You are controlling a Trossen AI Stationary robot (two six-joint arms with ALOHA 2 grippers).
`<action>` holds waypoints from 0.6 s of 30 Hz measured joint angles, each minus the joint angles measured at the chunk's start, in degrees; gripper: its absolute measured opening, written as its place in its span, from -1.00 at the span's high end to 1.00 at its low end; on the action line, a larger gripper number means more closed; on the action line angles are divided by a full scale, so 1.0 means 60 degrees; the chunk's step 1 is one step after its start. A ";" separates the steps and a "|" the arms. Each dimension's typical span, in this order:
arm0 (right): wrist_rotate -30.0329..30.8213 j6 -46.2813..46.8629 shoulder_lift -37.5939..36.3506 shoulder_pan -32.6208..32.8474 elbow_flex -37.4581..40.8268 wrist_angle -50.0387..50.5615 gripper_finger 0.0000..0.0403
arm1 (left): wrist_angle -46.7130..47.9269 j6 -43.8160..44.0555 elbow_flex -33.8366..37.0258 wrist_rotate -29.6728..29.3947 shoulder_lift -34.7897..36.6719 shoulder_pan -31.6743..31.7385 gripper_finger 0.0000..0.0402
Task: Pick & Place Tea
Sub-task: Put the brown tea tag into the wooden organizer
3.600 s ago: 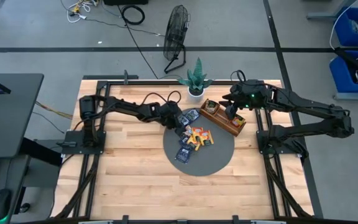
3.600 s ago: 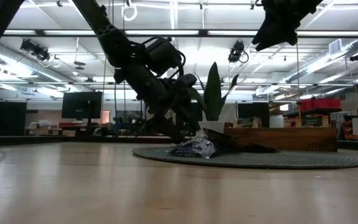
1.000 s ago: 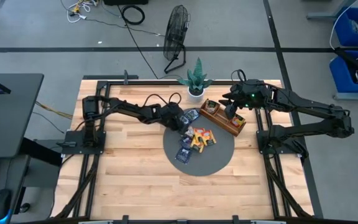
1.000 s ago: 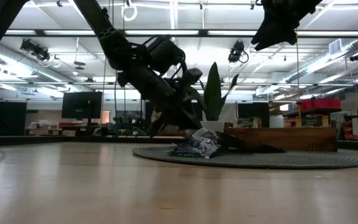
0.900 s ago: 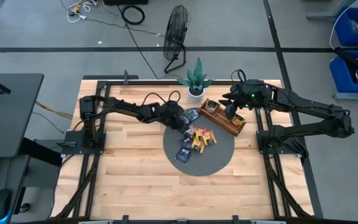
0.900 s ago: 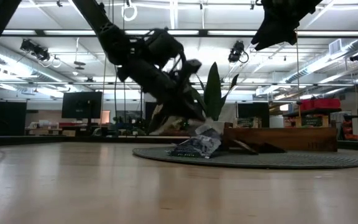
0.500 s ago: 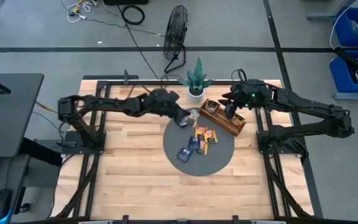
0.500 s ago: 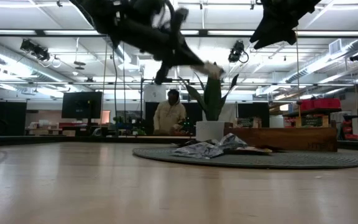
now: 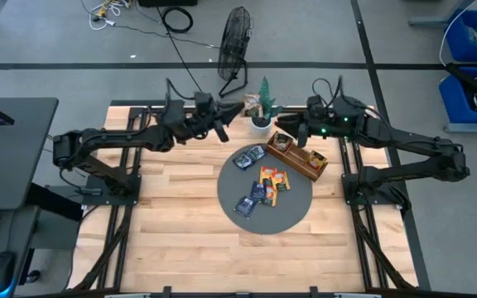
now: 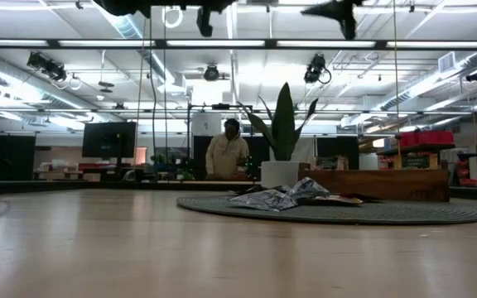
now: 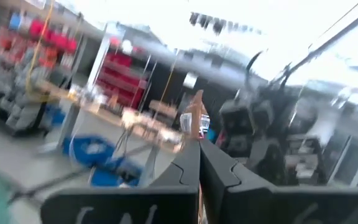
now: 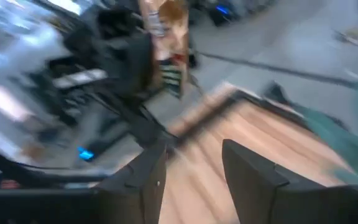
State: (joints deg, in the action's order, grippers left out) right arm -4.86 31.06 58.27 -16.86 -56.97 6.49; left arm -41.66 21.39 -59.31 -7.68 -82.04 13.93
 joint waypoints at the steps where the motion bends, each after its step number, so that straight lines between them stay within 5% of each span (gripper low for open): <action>1: -0.0207 -0.0006 0.0146 0.0045 0.0000 -0.0551 0.18 | -0.0267 0.0002 0.0000 0.0000 0.0007 0.0000 1.00; 10: -0.0426 0.0548 0.1684 0.0462 0.0000 -0.4228 0.15 | -0.1636 -0.0055 0.0000 0.0016 0.0011 -0.0146 0.99; 18: -0.0316 0.1050 0.2851 0.0546 0.0000 -0.6942 -0.13 | -0.1706 0.0025 0.0000 0.0025 0.0011 -0.0178 0.99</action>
State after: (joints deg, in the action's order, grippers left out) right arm -6.76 37.36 75.37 -13.58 -56.97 -35.17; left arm -51.90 21.54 -59.31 -7.53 -81.97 12.86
